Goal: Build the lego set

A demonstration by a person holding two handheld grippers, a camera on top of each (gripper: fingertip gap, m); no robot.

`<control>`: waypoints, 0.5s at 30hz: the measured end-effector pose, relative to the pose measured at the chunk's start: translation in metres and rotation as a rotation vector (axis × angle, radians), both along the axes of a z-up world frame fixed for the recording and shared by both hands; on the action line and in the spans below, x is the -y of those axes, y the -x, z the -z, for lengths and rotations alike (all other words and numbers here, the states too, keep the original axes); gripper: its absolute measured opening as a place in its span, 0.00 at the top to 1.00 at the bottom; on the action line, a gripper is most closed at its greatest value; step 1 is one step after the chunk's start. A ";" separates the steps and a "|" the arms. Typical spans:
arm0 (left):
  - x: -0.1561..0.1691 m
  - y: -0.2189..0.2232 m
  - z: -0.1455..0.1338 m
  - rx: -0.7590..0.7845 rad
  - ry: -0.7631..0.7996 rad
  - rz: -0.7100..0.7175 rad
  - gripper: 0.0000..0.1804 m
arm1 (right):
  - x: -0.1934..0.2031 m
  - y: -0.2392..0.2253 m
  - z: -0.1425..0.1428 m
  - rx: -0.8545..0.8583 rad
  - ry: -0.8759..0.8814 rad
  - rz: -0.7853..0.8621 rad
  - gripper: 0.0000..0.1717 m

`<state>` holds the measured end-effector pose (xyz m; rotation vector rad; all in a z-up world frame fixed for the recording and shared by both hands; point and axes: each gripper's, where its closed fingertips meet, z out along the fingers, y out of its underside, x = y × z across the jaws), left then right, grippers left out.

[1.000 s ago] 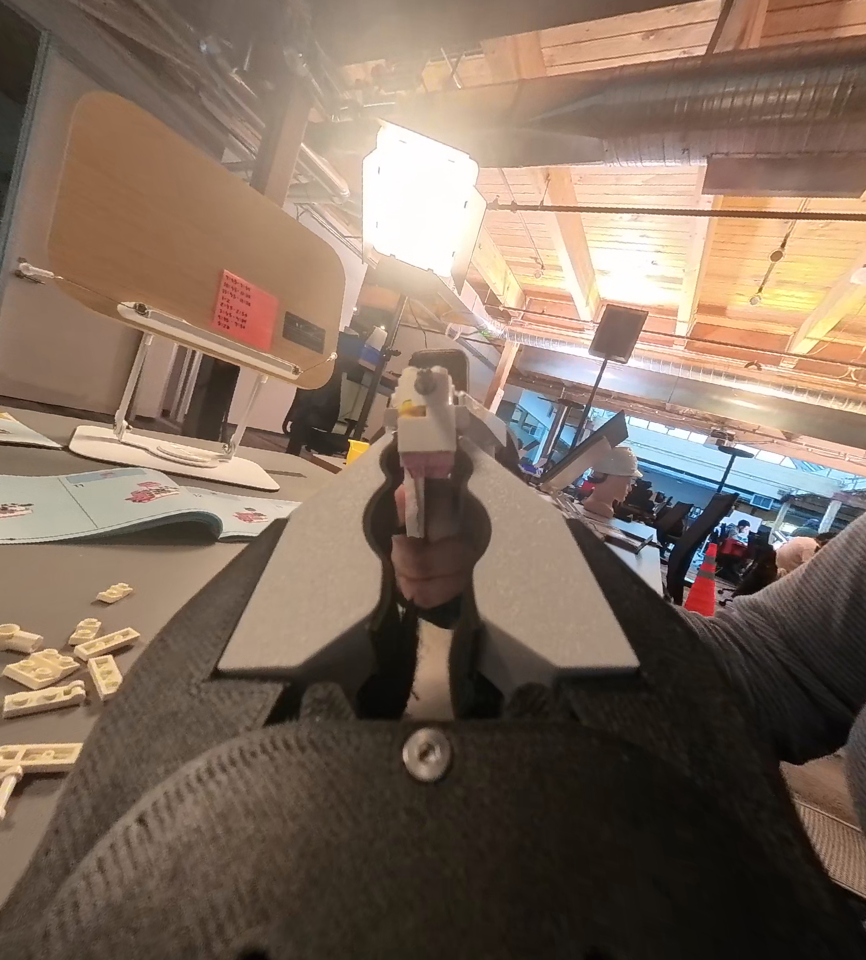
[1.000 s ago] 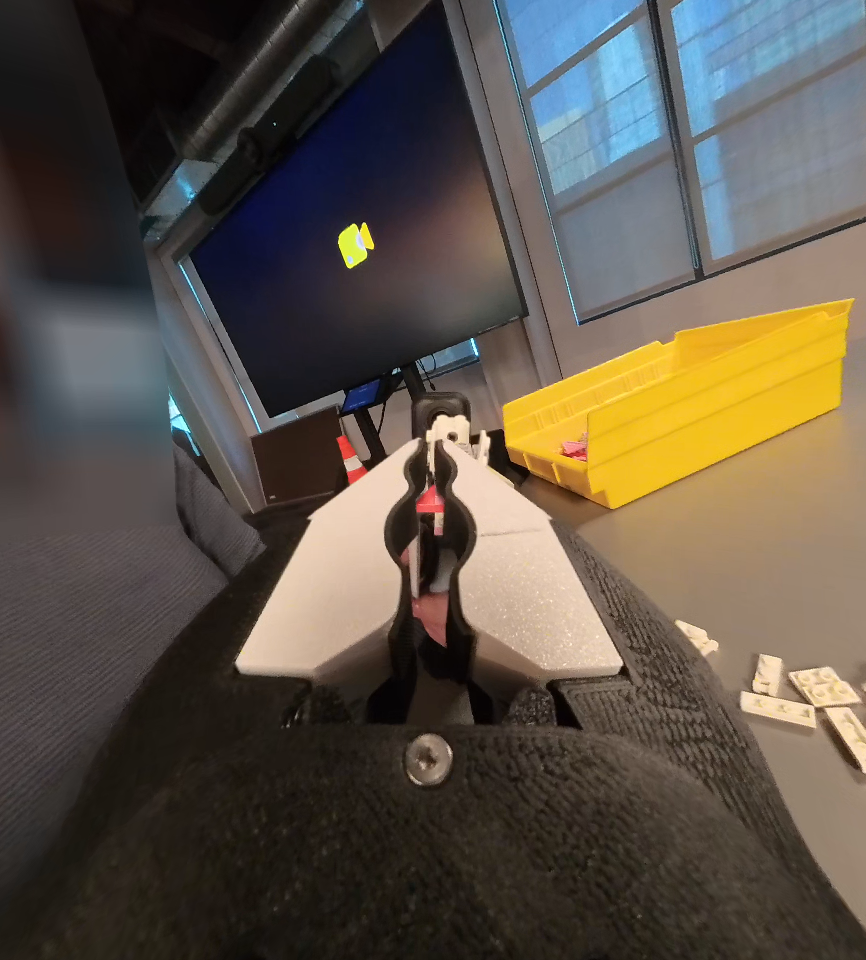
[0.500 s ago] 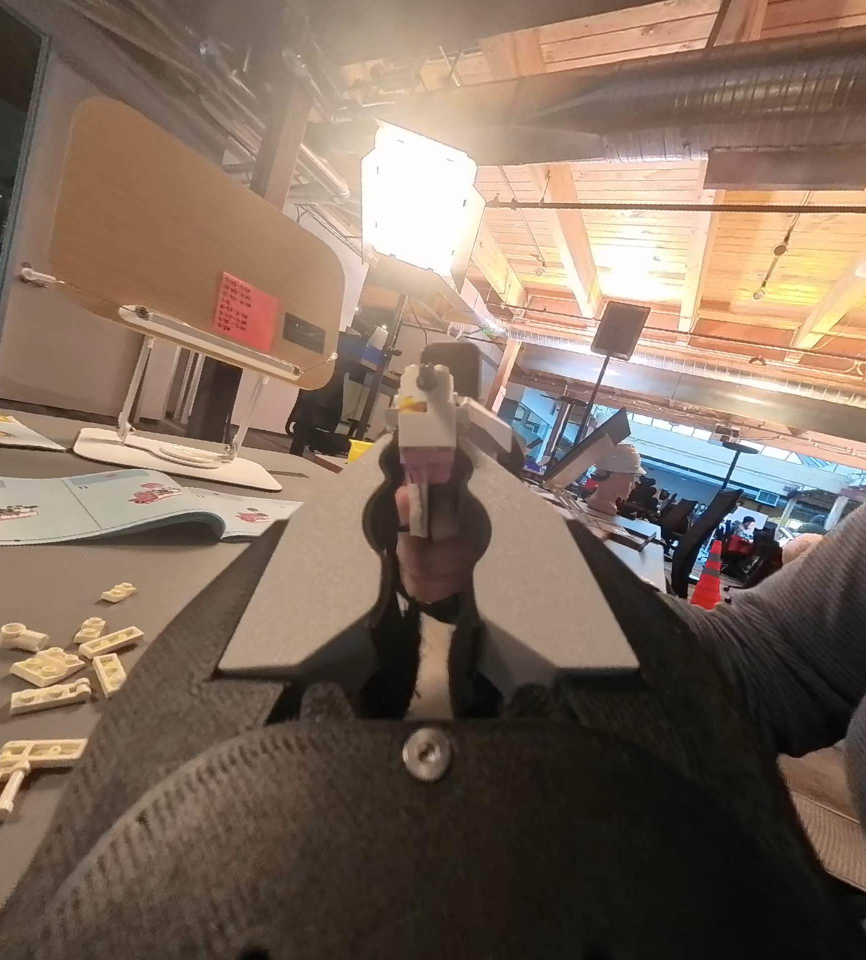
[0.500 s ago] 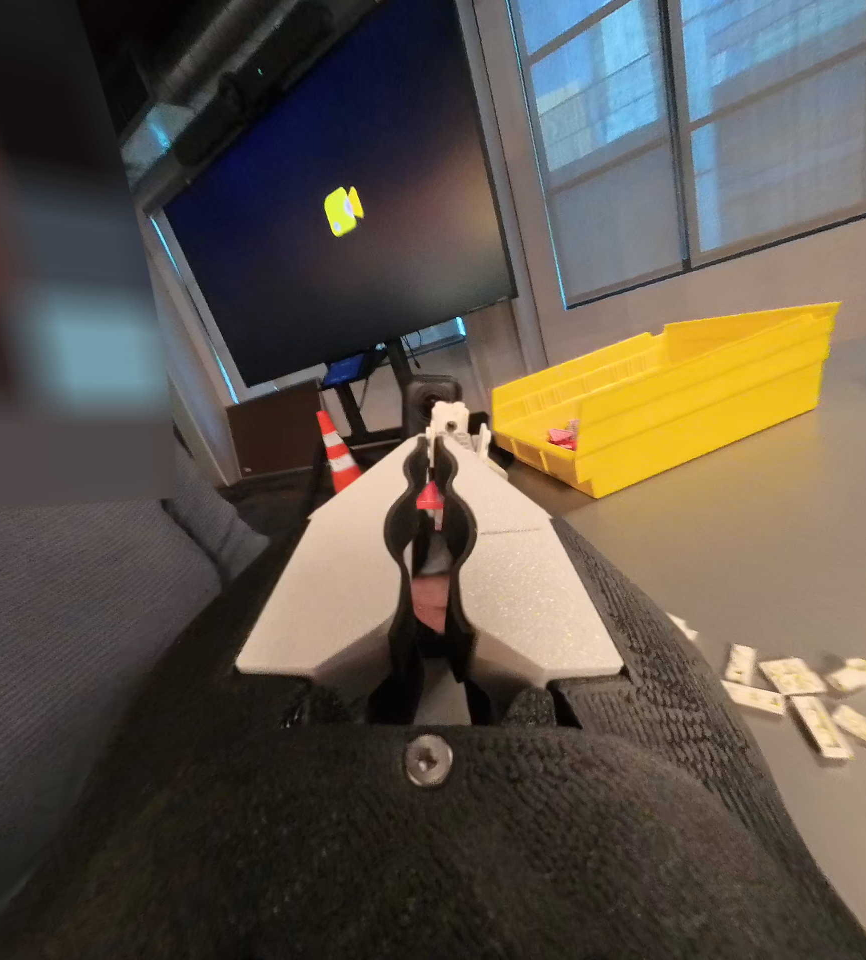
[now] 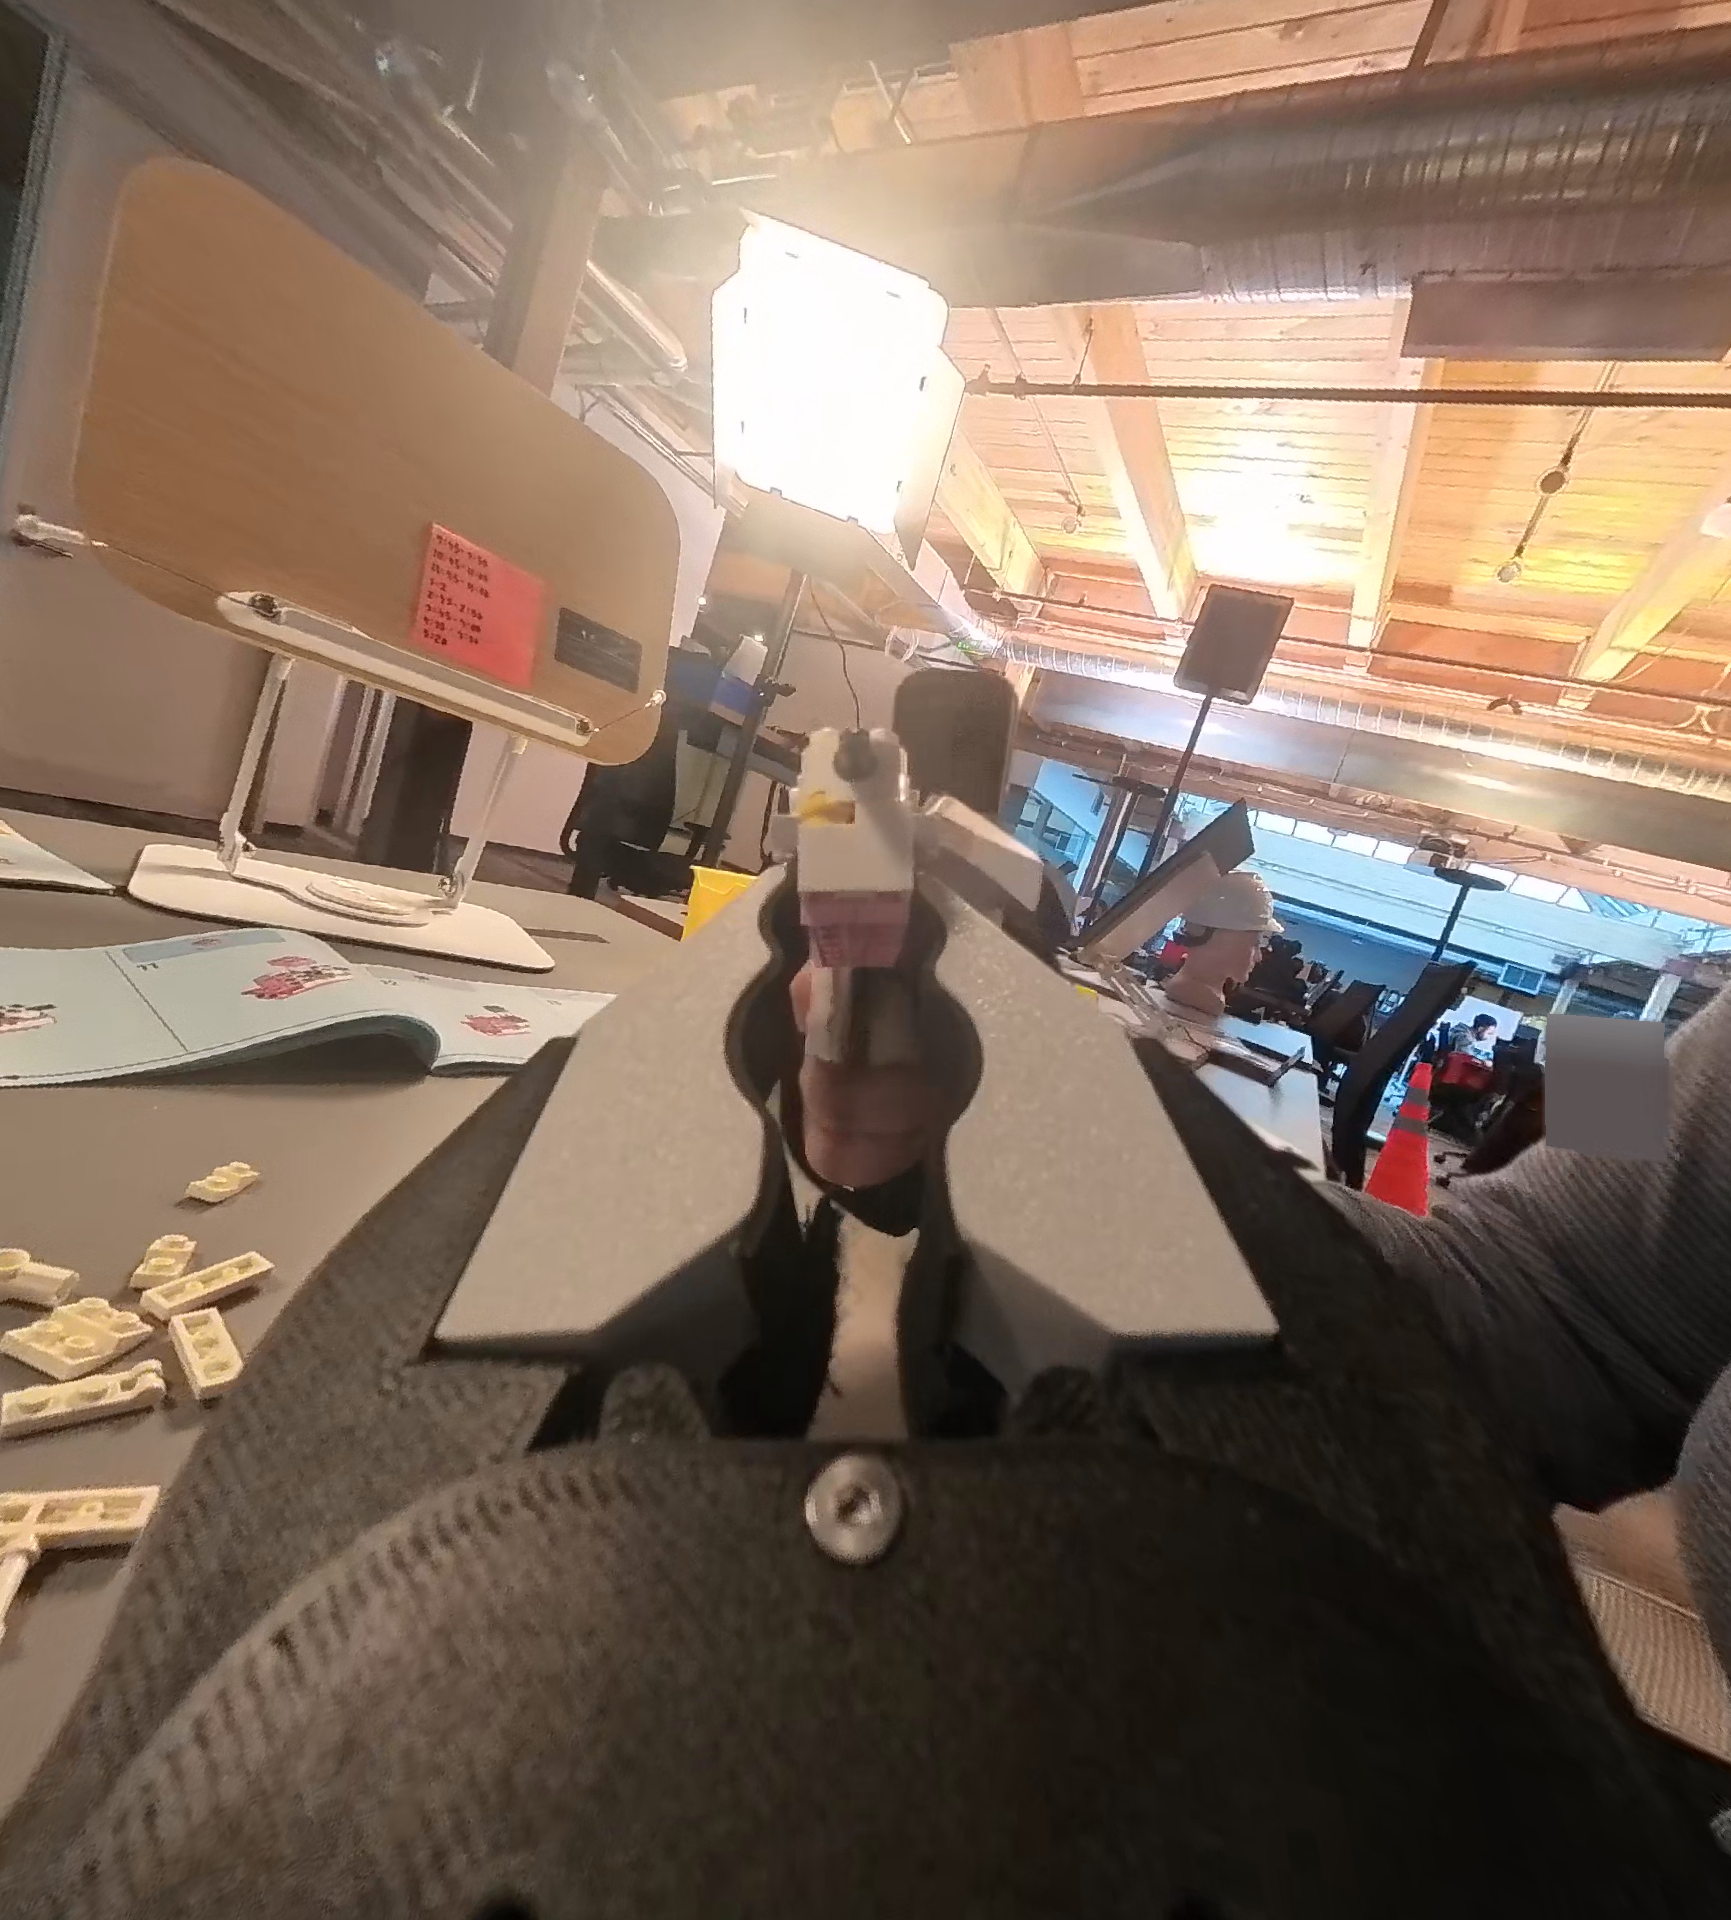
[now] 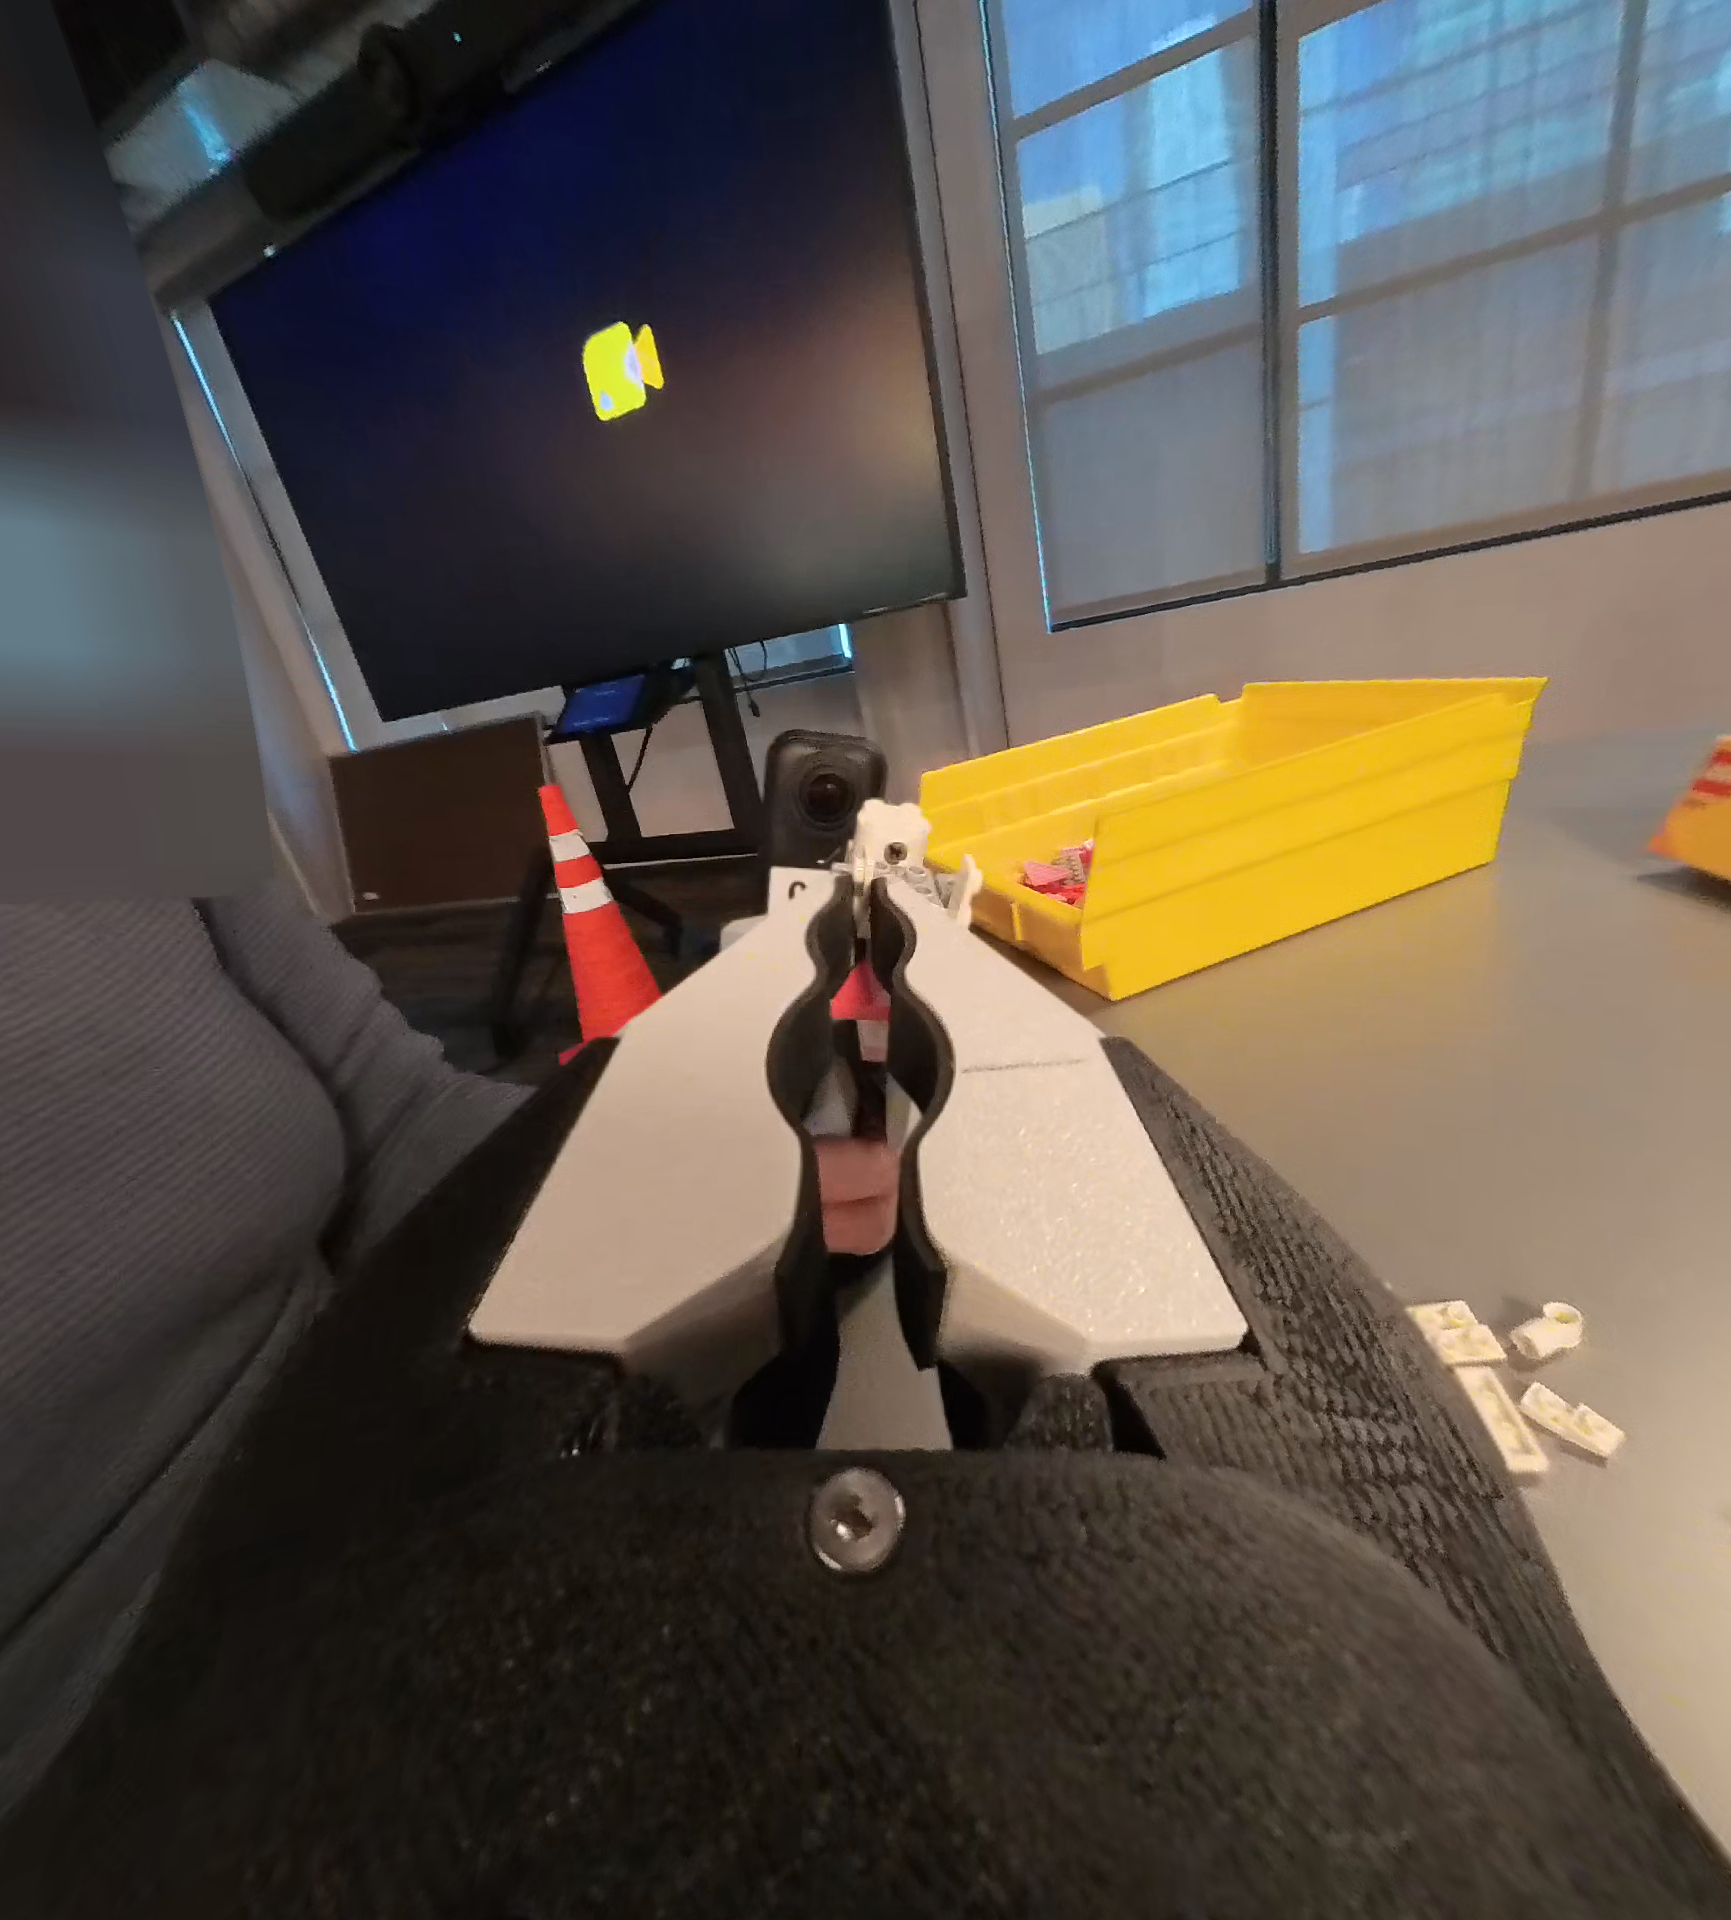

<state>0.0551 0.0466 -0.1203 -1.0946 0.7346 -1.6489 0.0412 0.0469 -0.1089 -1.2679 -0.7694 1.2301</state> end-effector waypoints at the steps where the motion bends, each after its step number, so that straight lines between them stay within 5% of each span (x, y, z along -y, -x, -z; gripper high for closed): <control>1: 0.001 0.000 0.000 0.001 -0.008 0.000 0.91 | 0.001 0.000 0.000 0.000 0.012 -0.007 0.99; 9: 0.005 0.000 -0.002 -0.011 -0.079 -0.041 0.91 | 0.005 0.000 -0.001 -0.069 0.146 -0.115 0.99; 15: 0.007 0.000 -0.003 -0.004 -0.092 -0.034 0.91 | 0.008 0.000 -0.005 -0.053 0.082 -0.096 0.99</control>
